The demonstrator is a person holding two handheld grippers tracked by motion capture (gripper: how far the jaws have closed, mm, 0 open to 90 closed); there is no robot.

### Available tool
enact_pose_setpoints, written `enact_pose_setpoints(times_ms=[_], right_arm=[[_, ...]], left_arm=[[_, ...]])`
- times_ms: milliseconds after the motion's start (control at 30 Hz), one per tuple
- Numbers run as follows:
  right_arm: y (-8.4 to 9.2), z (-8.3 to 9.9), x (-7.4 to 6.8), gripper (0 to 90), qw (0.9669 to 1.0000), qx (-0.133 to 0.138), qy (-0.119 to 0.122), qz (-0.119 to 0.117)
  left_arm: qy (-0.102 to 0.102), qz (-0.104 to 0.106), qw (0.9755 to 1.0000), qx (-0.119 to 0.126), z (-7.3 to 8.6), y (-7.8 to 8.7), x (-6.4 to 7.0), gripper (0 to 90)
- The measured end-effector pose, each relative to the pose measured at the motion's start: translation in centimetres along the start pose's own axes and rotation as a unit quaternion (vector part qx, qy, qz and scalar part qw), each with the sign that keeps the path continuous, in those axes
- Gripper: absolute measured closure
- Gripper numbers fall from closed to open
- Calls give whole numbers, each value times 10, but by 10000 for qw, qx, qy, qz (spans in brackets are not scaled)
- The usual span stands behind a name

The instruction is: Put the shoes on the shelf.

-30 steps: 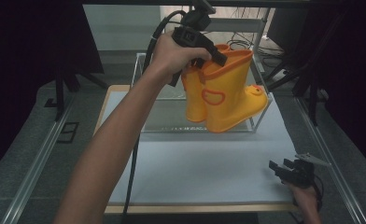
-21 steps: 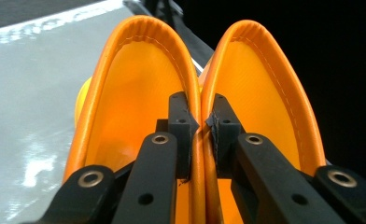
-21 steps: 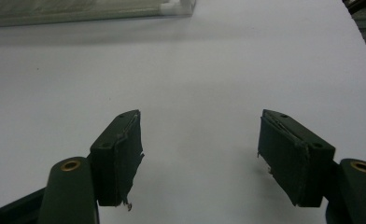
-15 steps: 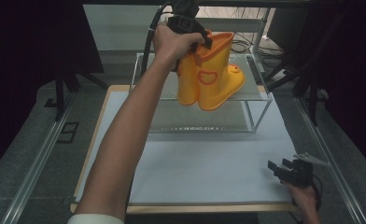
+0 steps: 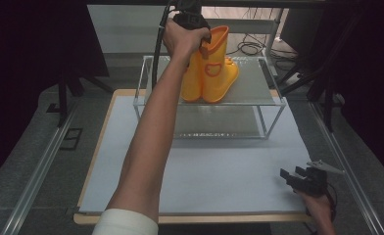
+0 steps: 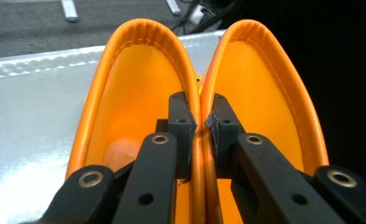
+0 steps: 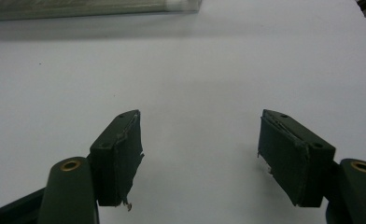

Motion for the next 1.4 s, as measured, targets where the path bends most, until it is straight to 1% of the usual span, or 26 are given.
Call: enact_pose_setpoints(times_ms=[33,67,100,167,200,233,267,300,367,467,500,533,567,600,700,767,800,833,867,933,1033,1133,1233,1267,1367,1400], right_arm=[[0,0,0,298,10000,-2,-1,-2],[0,0,0,298,10000,-2,-1,-2],[-1,0,-1,298,10000,-2,26,-8],[-1,0,-2,298,10000,-17,27,-3],[-1,0,-2,298,10000,-17,27,-3],[-1,0,-2,298,10000,-12,22,-5],[-2,0,-2,298,10000,-14,26,0],[-2,0,-2,297,10000,-23,17,-1],[-2,1,-2,298,10000,-26,26,-2],[-3,1,-3,297,10000,-31,42,3],[-3,1,-3,297,10000,-28,43,2],[-3,1,-3,297,10000,-34,49,0],[-3,1,-3,297,10000,-42,61,4],[-3,1,-3,297,10000,-42,61,4],[-4,2,-4,297,9999,-64,87,-2],[-5,2,-4,297,9999,-73,83,-5],[-5,2,-4,297,9999,-73,83,-5],[-5,2,-4,297,9999,-85,90,-3],[-6,2,-5,297,9999,-102,92,0],[-6,3,-6,297,9999,-105,96,-8],[-6,3,-6,297,9999,-109,100,-12],[-7,3,-6,297,9999,-119,104,-10],[-7,3,-6,296,9999,-118,113,-8],[-8,4,-6,296,9999,-128,115,-8],[-8,4,-5,296,9999,-124,120,-6],[-7,3,-5,296,9998,-133,115,-10]], left_arm=[[0,0,10000,0,0,0,0,821],[38,-58,10000,10,0,-2,-2,821],[130,-185,9997,50,0,-5,-7,821],[203,-293,9993,75,1,-7,-11,821],[203,-293,9993,75,1,-7,-11,821],[247,-316,9992,80,1,-8,-13,821],[261,-454,9986,22,2,-10,-17,820],[290,-457,9985,9,3,-12,-19,820],[278,-521,9982,-67,5,-16,-21,818],[294,-504,9983,-42,5,-17,-22,815],[290,-484,9984,-57,5,-17,-22,815],[274,-440,9986,-47,5,-18,-21,802],[274,-440,9986,-47,5,-18,-21,785],[294,-390,9988,-16,5,-18,-21,785],[269,-312,9991,12,4,-19,-21,706],[239,-218,9995,9,4,-19,-21,635],[239,-218,9995,9,4,-19,-21,600],[223,-109,9997,-35,3,-18,-22,572],[194,-70,9998,-69,2,-18,-22,536],[171,-45,9998,-109,1,-17,-22,480],[126,-45,9997,-181,0,-16,-23,426],[92,77,9994,-324,-2,-16,-24,366],[44,34,9993,-366,-4,-16,-23,341],[-14,-49,9989,-473,-5,-16,-23,317],[1,-50,9990,-443,-6,-15,-24,307],[-34,-47,9988,-481,-6,-14,-25,311]])
Point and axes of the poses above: each handheld gripper's, and its own axes: y roughly backward along the jaws, z roughly out of its underside, x roughly to its right, the point moved 2 cm from there along -y, roughly forward along the jaws, and after that the axes turned 11 degrees about -y, right-handed, at the moved point
